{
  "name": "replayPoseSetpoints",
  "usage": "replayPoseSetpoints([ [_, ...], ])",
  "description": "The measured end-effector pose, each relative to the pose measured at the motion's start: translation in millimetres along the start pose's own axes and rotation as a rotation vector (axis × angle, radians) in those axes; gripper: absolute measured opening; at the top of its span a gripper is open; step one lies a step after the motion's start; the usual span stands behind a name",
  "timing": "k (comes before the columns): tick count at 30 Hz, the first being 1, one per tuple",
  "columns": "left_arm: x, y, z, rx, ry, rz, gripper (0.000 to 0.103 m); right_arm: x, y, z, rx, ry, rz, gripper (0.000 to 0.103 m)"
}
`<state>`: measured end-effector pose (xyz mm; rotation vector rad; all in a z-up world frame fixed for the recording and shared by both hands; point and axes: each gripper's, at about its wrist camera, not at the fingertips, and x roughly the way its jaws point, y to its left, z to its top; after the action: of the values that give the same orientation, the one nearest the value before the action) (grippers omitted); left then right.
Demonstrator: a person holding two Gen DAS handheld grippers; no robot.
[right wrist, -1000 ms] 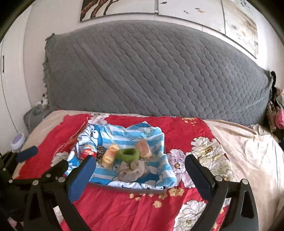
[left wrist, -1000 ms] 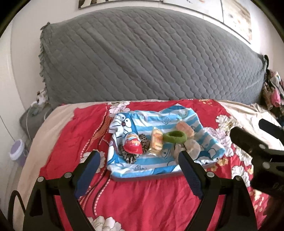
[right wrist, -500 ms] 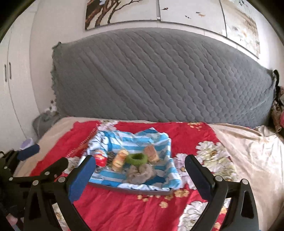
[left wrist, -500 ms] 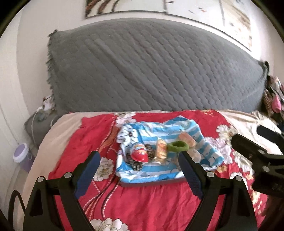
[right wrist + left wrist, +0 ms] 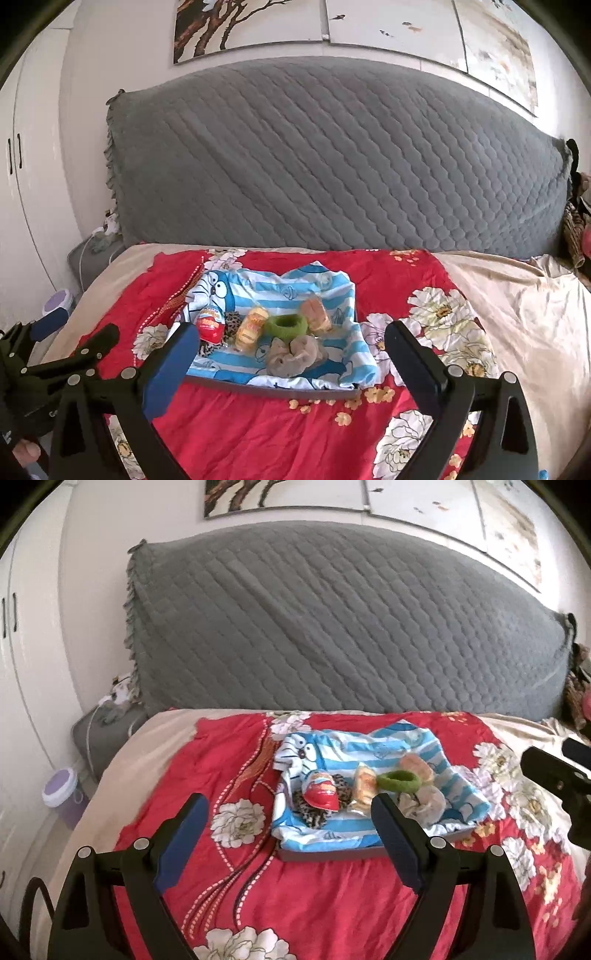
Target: Organize objects
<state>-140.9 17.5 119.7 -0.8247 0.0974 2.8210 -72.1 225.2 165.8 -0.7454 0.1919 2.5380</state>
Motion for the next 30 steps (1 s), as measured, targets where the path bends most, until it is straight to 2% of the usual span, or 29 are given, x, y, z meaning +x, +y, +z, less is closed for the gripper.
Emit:
replayPoseSetpoints([
  [7, -8, -9, -17, 0.037, -0.02, 0.013, 0.09, -4, 0, -12, -0.013, 0.001, -0.009, 0.101],
  [11, -4, -7, -31, 0.021, 0.018, 0.009, 0.09, -3, -2, -19, -0.011, 0.004, -0.027, 0.101],
  [20, 5, 4, -46, -0.002, 0.045, 0.007, 0.09, 5, -8, -44, -0.011, 0.046, -0.027, 0.101],
  [30, 20, 2, -89, 0.037, 0.102, 0.005, 0.09, 17, -13, -82, -0.015, 0.12, -0.033, 0.101],
])
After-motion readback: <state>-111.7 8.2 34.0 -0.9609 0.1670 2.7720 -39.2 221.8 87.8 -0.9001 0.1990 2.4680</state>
